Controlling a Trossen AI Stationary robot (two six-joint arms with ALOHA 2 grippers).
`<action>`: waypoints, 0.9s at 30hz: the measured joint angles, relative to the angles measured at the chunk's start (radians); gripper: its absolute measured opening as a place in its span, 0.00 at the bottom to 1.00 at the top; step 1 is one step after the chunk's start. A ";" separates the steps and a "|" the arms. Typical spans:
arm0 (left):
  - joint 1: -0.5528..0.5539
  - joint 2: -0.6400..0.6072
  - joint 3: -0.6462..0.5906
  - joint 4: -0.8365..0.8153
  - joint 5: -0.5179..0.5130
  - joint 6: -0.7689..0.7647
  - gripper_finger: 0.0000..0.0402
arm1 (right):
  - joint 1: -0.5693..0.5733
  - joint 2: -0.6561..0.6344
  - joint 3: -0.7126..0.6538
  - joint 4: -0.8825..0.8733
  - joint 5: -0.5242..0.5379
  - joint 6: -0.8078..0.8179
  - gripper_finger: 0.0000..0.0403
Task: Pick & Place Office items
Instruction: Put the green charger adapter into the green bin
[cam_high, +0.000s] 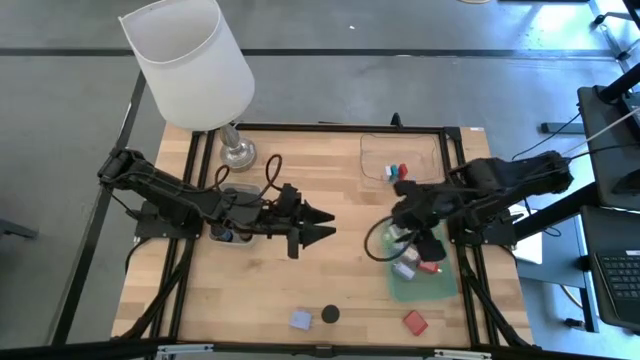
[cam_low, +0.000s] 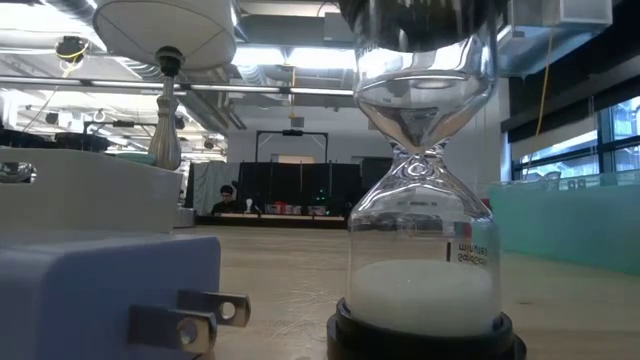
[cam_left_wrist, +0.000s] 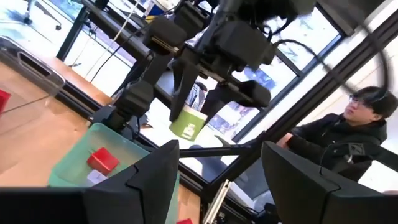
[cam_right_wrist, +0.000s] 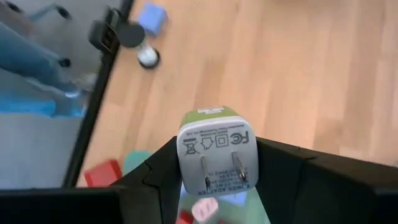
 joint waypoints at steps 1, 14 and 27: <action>0.000 0.000 0.000 -0.002 0.001 0.000 0.56 | 0.015 -0.017 -0.019 -0.010 0.022 0.019 0.39; 0.000 0.000 0.000 -0.045 -0.003 -0.001 0.56 | 0.094 -0.255 -0.464 0.062 0.172 0.464 0.39; 0.000 0.000 0.000 -0.045 0.005 -0.009 0.56 | 0.084 -0.252 -0.925 0.301 0.138 0.793 0.39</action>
